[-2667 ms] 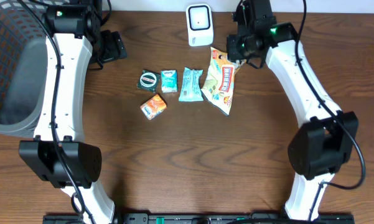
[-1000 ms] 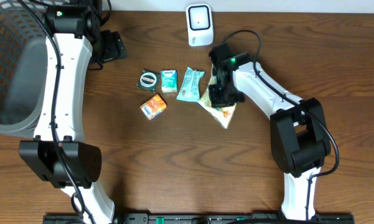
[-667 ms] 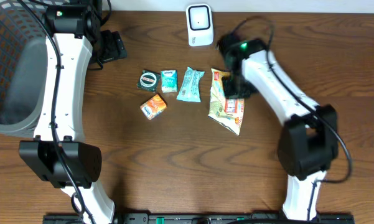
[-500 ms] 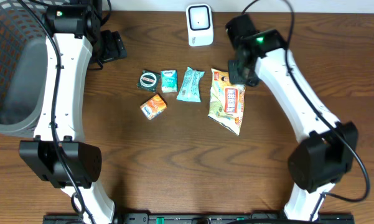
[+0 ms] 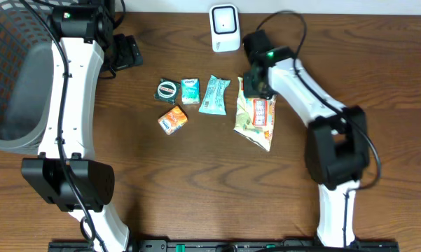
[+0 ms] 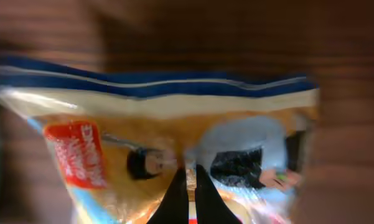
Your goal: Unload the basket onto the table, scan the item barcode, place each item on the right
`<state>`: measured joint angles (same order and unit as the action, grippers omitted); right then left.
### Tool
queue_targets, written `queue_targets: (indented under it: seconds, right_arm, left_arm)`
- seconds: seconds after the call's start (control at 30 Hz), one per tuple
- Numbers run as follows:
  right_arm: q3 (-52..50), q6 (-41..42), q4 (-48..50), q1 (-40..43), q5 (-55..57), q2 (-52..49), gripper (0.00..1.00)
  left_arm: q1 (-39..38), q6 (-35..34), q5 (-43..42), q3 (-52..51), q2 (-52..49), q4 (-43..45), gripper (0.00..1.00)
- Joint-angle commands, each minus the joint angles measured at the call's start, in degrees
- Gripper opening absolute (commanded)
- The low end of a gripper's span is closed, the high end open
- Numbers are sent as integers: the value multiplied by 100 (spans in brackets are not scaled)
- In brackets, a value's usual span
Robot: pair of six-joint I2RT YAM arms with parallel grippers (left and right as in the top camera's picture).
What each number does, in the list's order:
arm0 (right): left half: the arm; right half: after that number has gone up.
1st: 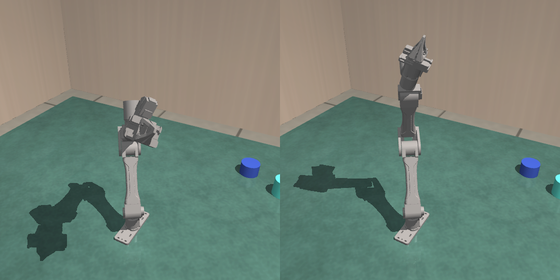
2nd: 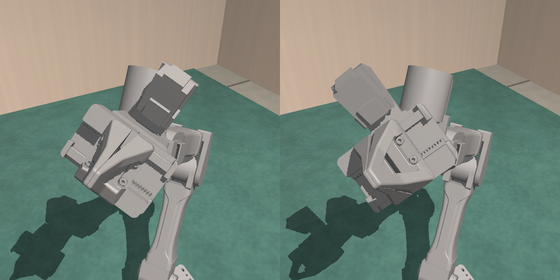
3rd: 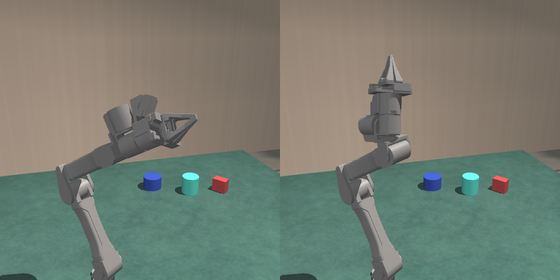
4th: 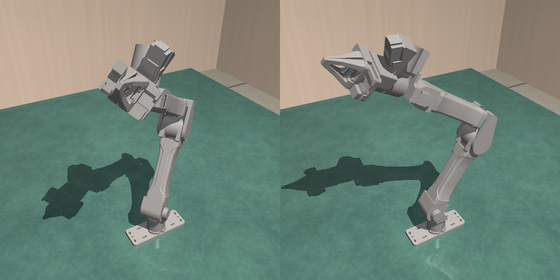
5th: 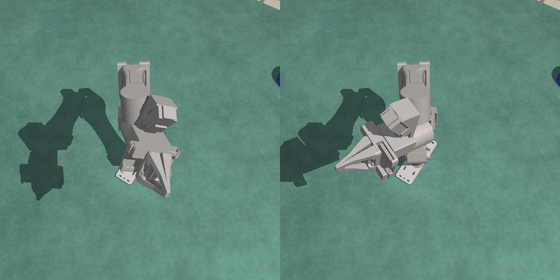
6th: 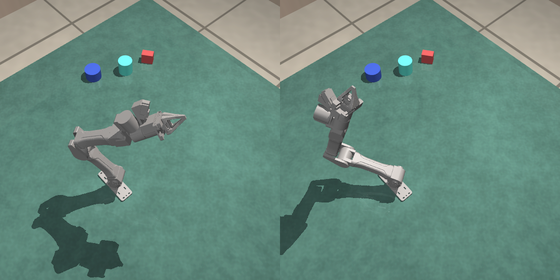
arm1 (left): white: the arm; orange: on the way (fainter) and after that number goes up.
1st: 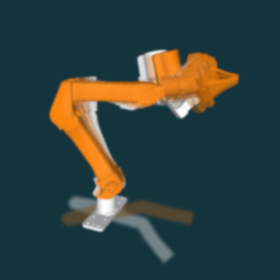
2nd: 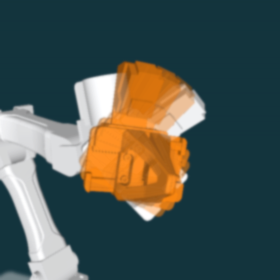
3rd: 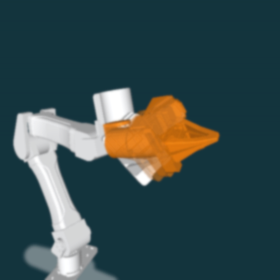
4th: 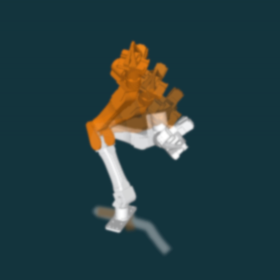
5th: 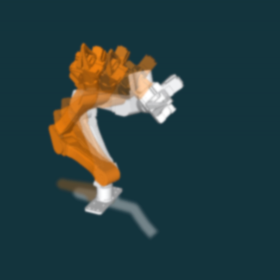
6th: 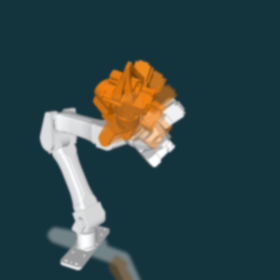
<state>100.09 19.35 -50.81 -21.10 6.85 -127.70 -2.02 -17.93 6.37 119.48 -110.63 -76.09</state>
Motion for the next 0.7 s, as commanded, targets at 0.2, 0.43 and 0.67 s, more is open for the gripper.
queue_targets:
  seconds: [0.2,0.43,0.67]
  right_arm:
    - [815,-166,-811,385,-46,70,1]
    - [1862,-184,-2564,450,-1259,560,2]
    - [1445,-184,-3338,133,-1412,570,1]
  left_arm:
    - [9,48,70,-33,-59,-15,98]
    - [9,48,68,-33,-59,-17,98]
    - [9,48,68,-33,-59,-15,98]
